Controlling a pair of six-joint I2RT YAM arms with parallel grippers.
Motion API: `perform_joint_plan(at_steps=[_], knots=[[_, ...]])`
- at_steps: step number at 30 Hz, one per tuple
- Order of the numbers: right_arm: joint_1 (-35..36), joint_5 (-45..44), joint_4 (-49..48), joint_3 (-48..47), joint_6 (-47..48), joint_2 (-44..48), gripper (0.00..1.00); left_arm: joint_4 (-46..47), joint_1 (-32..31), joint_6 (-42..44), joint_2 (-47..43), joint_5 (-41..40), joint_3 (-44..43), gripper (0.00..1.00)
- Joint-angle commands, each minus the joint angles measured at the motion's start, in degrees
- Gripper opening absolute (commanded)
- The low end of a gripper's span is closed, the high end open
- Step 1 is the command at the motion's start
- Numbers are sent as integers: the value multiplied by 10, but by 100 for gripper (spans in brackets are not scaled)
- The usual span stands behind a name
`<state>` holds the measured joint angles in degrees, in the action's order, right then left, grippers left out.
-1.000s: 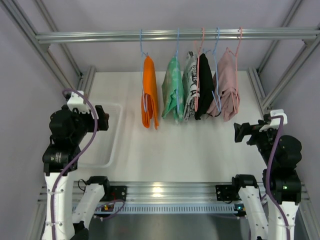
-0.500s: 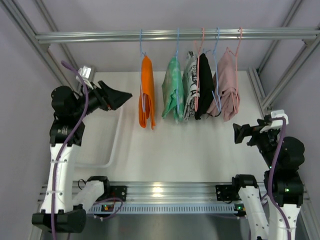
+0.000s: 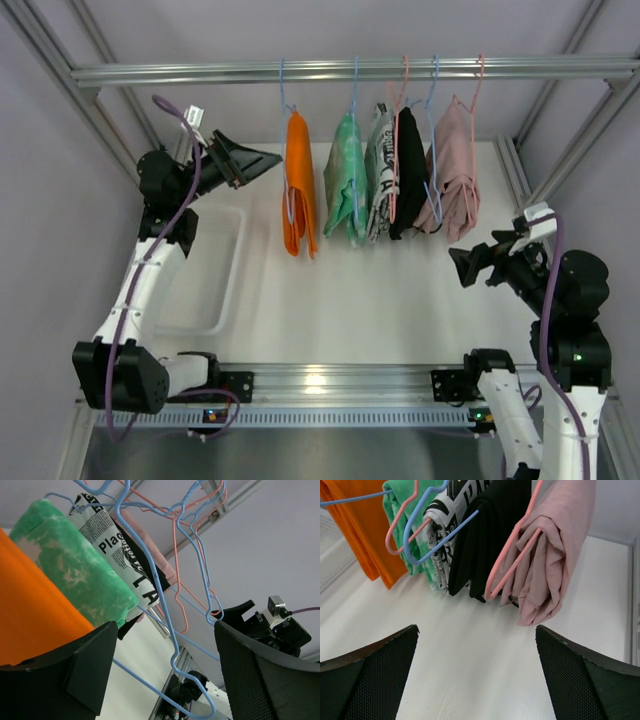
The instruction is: Remove the trousers from the hanger
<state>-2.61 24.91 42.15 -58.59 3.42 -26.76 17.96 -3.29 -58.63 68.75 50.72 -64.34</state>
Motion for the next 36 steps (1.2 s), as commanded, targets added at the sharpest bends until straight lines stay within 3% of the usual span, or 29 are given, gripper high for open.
perform_joint_plan(at_steps=[1, 7, 16, 19, 23, 36], knots=[[9, 46, 14, -28, 4, -17, 100, 105, -36, -20, 25, 10, -13, 80], [9, 80, 2, -41, -18, -28, 99, 124, -78, -27, 66, -3, -22, 67], [9, 145, -10, -59, -57, -53, 100, 308, -79, -178, 106, -3, -6, 38], [9, 176, -19, -64, -62, -54, 99, 330, -79, -201, 104, 7, -2, 31], [9, 191, -28, -72, -82, -65, 100, 321, -79, -213, 99, 19, -17, 0], [9, 261, -129, -83, -177, -87, 91, 237, -79, -157, 56, 13, -118, 0]])
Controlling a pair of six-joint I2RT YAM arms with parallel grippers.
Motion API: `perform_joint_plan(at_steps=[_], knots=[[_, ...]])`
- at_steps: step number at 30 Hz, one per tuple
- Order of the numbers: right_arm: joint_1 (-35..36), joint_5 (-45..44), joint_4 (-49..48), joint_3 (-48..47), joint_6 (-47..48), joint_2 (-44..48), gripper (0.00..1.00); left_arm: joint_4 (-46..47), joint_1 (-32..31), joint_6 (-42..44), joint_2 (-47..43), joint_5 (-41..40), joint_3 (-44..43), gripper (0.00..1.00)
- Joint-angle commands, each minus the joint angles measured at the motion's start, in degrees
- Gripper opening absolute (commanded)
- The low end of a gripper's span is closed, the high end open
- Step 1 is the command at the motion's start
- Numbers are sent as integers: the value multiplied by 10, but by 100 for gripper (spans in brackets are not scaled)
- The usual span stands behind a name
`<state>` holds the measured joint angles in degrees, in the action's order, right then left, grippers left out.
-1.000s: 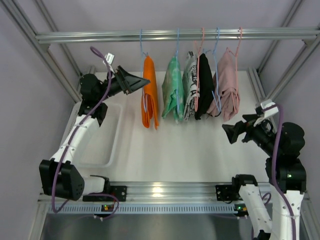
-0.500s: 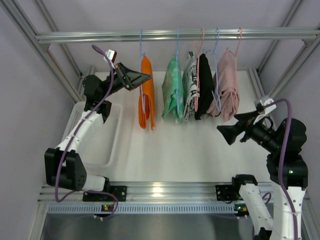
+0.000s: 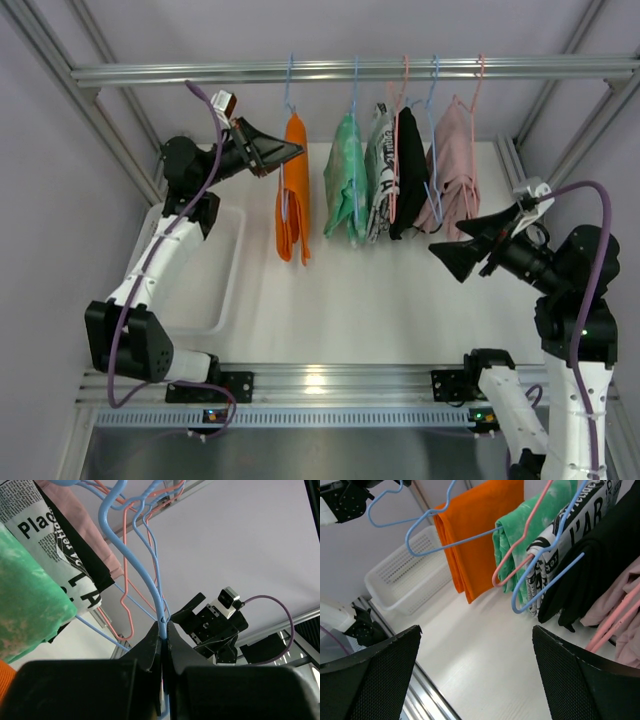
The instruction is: Remove the trousers from the hanger
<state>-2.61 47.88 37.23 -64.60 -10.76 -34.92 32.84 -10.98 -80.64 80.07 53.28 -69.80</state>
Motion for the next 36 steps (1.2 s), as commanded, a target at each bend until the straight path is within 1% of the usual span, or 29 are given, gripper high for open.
perform_joint_plan(at_steps=[1, 5, 11, 14, 15, 17, 18, 20, 22, 25, 26, 27, 29, 30, 32, 35, 36], knots=[[9, 33, -97, -25, -50, -7, 91, 86, -2, 69, -62, -12, -63, 0], [9, 46, -145, -30, -97, -20, 91, 65, -3, 102, -94, -6, -54, 0], [9, 55, -207, -26, -154, -40, 90, 58, -3, 147, -148, 1, -13, 0], [12, 56, -267, -20, -208, -51, 87, 35, -7, 172, -172, 1, 10, 0], [16, 54, -300, -18, -237, -59, 87, 25, -10, 195, -188, 0, 19, 0], [22, 42, -333, -15, -266, -68, 85, -31, -23, 235, -206, -9, 38, 0], [50, 31, -360, -13, -290, -79, 85, -46, -27, 272, -222, -13, 44, 0], [65, 21, -387, -14, -311, -91, 84, -86, -41, 302, -237, -27, 62, 0], [89, 7, -400, -28, -327, -117, 82, -103, -48, 330, -251, -38, 73, 0], [138, -12, -397, -66, -323, -160, 81, -125, -56, 358, -265, -48, 83, 0], [167, -16, -391, -81, -319, -173, 81, -145, -59, 376, -272, -55, 79, 0], [181, -25, -384, -111, -306, -198, 81, -153, -59, 383, -276, -58, 77, 0], [210, -31, -373, -144, -294, -223, 80, -167, -61, 395, -286, -63, 73, 0], [240, -38, -365, -174, -283, -247, 80, -181, -61, 401, -287, -73, 68, 0], [288, -46, -351, -198, -276, -270, 80, -191, -61, 406, -294, -78, 62, 0], [329, -60, -349, -231, -272, -312, 80, -204, -61, 411, -309, -101, 54, 0], [354, -66, -353, -242, -273, -331, 80, -211, -61, 418, -311, -107, 51, 0]])
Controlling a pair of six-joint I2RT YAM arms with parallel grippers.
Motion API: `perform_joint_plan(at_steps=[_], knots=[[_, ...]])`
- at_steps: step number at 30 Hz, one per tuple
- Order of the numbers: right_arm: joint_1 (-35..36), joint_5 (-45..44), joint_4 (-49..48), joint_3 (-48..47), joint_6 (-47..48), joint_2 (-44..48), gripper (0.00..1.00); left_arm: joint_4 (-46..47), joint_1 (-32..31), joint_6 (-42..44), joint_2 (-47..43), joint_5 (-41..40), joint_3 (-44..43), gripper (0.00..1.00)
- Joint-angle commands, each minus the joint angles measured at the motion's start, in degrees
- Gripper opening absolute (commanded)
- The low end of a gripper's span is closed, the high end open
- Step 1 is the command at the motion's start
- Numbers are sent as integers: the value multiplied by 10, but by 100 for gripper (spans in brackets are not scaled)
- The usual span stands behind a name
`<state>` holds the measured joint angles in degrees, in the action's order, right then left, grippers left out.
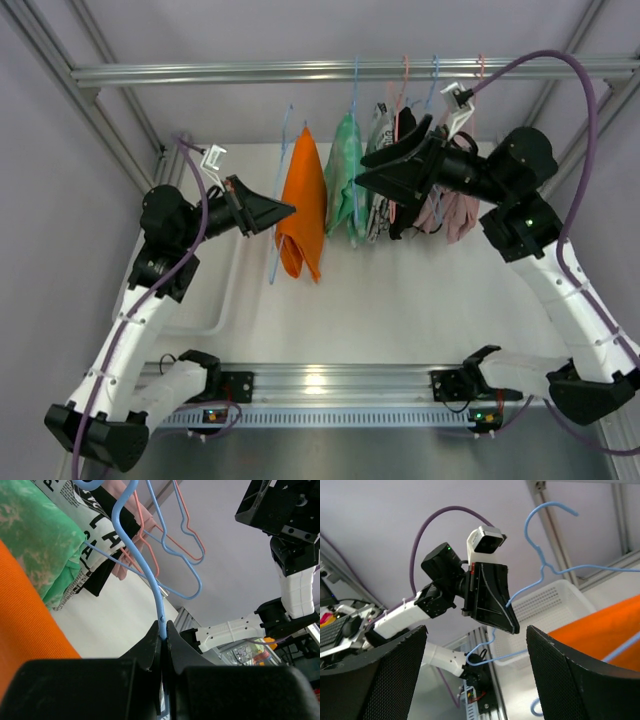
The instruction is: Remove the trousers from the hanger
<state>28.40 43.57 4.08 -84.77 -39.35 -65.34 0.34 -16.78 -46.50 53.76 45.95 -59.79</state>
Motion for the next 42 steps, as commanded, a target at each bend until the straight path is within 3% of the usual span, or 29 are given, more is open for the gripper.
perform_joint_plan(at_steps=[1, 14, 30, 39, 42], knots=[[55, -26, -23, -44, 12, -36, 79, 102, -3, 79, -52, -45, -54, 0], [161, -63, -98, -104, -64, -177, 74, 82, -3, 84, -85, -76, -67, 0], [191, -58, -160, -180, -152, -302, 66, 79, -3, 98, -105, -75, -49, 0], [202, -61, -195, -190, -200, -325, 50, 65, -3, 129, -105, -94, -44, 0], [202, -66, -197, -194, -209, -328, 40, 64, -3, 134, -105, -105, -36, 0]])
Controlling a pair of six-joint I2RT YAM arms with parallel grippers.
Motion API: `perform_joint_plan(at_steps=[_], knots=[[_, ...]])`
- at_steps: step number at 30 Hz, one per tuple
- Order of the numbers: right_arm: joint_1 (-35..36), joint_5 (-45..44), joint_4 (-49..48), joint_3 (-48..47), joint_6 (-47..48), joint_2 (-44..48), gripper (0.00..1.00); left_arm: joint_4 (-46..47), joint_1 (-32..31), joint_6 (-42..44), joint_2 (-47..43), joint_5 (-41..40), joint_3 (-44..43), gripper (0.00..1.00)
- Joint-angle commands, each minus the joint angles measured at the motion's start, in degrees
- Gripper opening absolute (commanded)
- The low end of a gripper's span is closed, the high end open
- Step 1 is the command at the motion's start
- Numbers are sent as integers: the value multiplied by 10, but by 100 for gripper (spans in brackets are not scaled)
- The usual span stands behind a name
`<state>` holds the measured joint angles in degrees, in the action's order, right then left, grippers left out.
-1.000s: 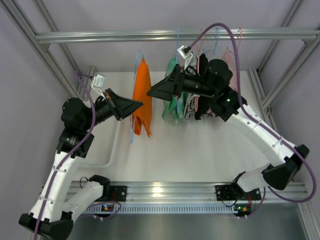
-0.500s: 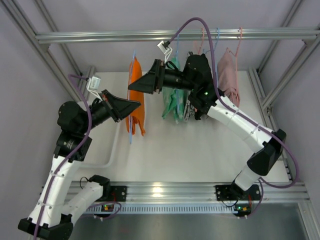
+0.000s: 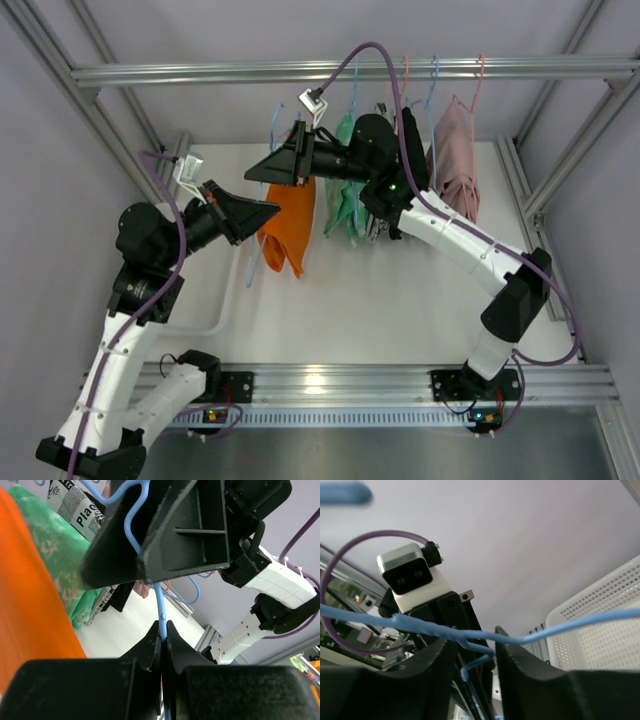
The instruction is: Remove the trousers from the hanger
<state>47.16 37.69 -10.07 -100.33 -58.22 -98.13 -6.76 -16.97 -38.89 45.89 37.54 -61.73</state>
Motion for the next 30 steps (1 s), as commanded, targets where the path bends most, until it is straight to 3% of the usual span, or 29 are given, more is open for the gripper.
perform_joint_plan(at_steps=[1, 6, 8, 9, 11, 12, 15, 17, 20, 25, 30], knots=[[15, -9, -55, -39, -23, -2, 33, 137, -1, 58, -26, -24, -13, 0], [15, -14, -48, -50, -26, -3, 0, 138, 0, 60, -25, -37, -1, 0], [15, -13, -47, -52, -22, -1, 0, 135, -1, 65, -24, -37, 1, 0], [15, -11, -46, -51, -20, 0, 0, 128, -1, 71, -26, -43, 1, 6], [14, -9, -44, -52, -13, 7, 0, 118, -1, 83, -35, -54, 0, 33], [13, -8, -42, -51, -11, 9, 0, 111, -1, 100, -45, -63, -1, 67], [9, -8, -37, -52, -4, 23, 0, 45, -1, 142, -69, -153, -20, 91], [4, -7, -36, -52, -1, 34, 0, 8, -1, 183, -98, -249, -25, 96], [-2, -8, -29, -57, 1, 43, 0, -28, -1, 238, -120, -314, -28, 98], [-10, -8, -30, -82, -5, 45, 0, -65, -1, 304, -180, -310, 53, 97], [-14, -6, -37, -101, -8, 48, 0, -92, -1, 289, -236, -341, 139, 96]])
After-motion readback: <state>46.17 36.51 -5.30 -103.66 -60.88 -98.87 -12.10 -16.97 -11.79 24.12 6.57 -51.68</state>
